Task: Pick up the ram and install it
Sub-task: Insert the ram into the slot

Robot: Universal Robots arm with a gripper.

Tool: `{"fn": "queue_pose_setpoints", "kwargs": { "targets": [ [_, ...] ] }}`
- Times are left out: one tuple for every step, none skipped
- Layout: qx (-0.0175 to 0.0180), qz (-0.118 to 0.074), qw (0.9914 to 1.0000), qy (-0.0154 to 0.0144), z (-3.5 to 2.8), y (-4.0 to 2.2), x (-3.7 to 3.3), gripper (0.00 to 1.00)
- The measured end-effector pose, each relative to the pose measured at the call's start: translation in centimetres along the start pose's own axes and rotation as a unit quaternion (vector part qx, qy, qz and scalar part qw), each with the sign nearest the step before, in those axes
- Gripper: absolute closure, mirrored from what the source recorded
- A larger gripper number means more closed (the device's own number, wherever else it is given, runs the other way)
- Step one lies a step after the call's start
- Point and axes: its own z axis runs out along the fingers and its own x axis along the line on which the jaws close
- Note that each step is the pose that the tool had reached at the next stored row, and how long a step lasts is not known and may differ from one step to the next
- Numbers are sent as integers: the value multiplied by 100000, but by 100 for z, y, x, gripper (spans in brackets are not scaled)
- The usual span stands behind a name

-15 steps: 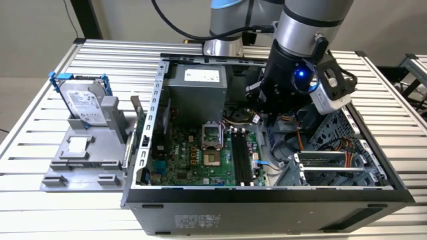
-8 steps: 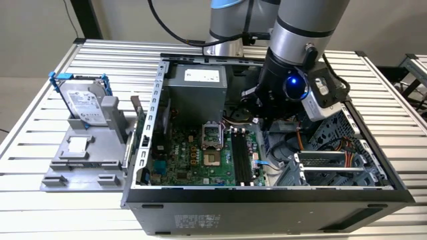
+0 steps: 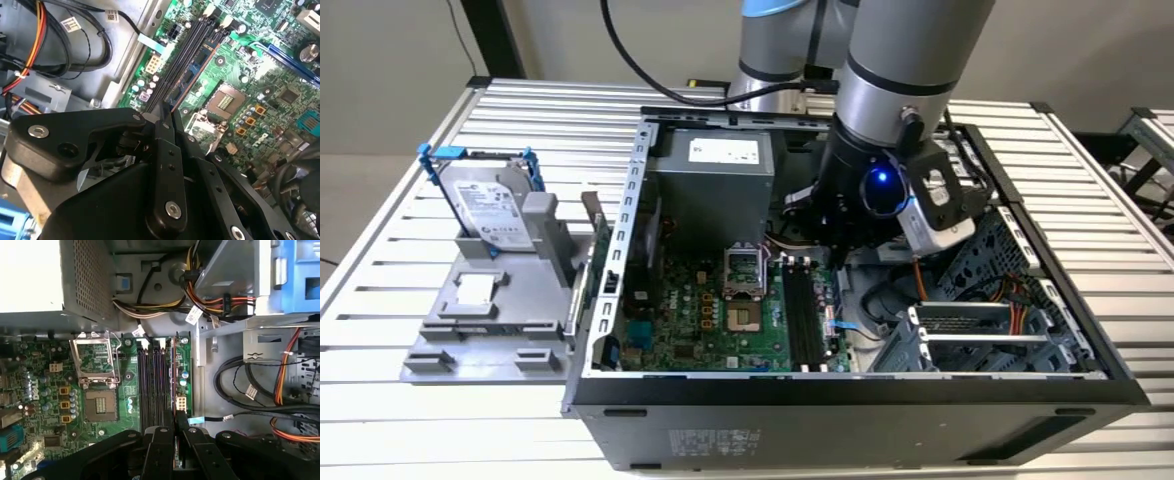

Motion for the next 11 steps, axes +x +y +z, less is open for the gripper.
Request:
{"fn": "queue_pose_setpoints", "kwargs": {
  "targets": [
    [10,0,100000,0,17,-10,0,100],
    [-2,6,100000,-5,34,-16,1,100],
    [13,7,100000,1,35,-16,1,100],
    [14,9,100000,0,35,-16,1,100],
    [23,11,100000,2,34,-19,0,100],
    [-135,1,100000,8,37,-41,-2,100],
    [-311,6,100000,11,53,-61,-3,100],
    [-335,11,99999,12,72,-72,-2,100],
    [-352,6,99999,21,87,-89,-4,100],
    [-416,-88,99999,19,107,-103,-4,100],
    [-451,-606,99997,33,126,-105,-3,100]
  ]
}}
